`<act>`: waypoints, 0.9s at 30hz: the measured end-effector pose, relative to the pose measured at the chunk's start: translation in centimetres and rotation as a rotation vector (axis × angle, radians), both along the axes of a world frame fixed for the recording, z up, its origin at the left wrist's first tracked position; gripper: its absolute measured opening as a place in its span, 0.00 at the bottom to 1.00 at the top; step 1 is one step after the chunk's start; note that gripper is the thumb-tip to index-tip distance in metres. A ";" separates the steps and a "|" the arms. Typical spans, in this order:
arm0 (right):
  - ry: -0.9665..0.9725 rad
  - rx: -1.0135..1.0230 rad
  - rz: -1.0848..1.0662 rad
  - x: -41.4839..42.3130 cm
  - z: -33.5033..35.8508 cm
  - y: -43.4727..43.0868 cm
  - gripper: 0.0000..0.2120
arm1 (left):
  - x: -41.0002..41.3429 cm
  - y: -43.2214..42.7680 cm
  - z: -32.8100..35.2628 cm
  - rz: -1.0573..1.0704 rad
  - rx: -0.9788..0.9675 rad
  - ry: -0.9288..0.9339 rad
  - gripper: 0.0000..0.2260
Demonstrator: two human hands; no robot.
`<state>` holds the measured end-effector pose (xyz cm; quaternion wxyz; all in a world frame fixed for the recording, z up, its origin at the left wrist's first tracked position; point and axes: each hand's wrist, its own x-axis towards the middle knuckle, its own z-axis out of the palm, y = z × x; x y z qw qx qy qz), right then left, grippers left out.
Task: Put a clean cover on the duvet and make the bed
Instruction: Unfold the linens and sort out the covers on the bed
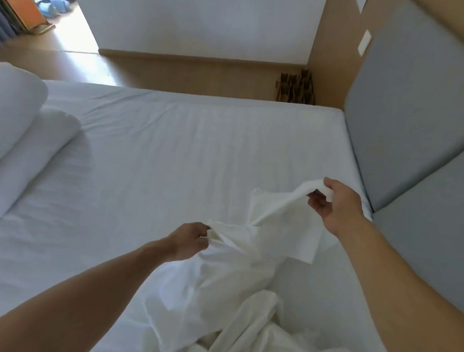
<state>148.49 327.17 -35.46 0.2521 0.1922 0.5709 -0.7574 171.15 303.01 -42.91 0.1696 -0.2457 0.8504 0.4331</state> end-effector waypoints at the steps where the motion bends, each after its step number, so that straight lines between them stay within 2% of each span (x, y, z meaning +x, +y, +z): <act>1: 0.032 -0.047 0.002 -0.5 1.5 -0.6 0.03 | 0.5 0.1 1.1 0.001 -0.009 0.019 0.05; 4: 0.169 -0.171 0.080 -1.7 4.3 -2.5 0.09 | 1.7 -0.2 2.5 -0.025 -0.145 0.114 0.08; 6: 0.265 -0.149 0.223 -1.3 4.4 -3.5 0.11 | 2.1 -0.7 2.3 -0.062 -0.241 0.150 0.09; 10: 0.399 0.311 0.558 1.7 -0.6 -3.8 0.26 | 2.9 -1.2 -0.2 -0.133 -0.378 0.042 0.08; 13: 0.252 0.587 0.610 3.8 -7.4 -1.8 0.33 | 3.7 -0.5 -2.9 -0.170 -0.406 -0.117 0.07; 15: 0.085 0.642 0.567 5.3 -11.9 -0.2 0.34 | 4.1 0.3 -4.3 -0.195 -0.423 -0.179 0.05; 17: -0.028 0.650 0.481 6.5 -15.4 1.1 0.34 | 4.3 0.4 -5.4 -0.220 -0.475 -0.154 0.04; 18: -0.065 0.656 0.434 7.1 -16.7 1.5 0.34 | 4.5 0.3 -6.2 -0.245 -0.514 -0.116 0.09; 21: -0.194 0.623 0.268 7.9 -20.2 2.1 0.36 | 4.1 0.2 -8.0 -0.227 -0.577 0.038 0.36; 23: -0.276 0.504 0.124 7.9 -22.1 2.0 0.33 | 2.8 0.5 -8.9 -0.225 -0.567 0.031 0.48; 24: -0.306 0.443 0.074 7.7 -22.7 1.8 0.28 | 2.1 0.8 -9.2 -0.268 -0.575 -0.025 0.49; 25: -0.328 0.393 0.043 7.3 -23.1 1.6 0.21 | 1.6 1.1 -9.6 -0.331 -0.607 -0.095 0.46; 27: -0.358 0.325 -0.002 6.4 -23.3 1.3 0.11 | 0.8 1.4 -10.2 -0.415 -0.693 -0.149 0.31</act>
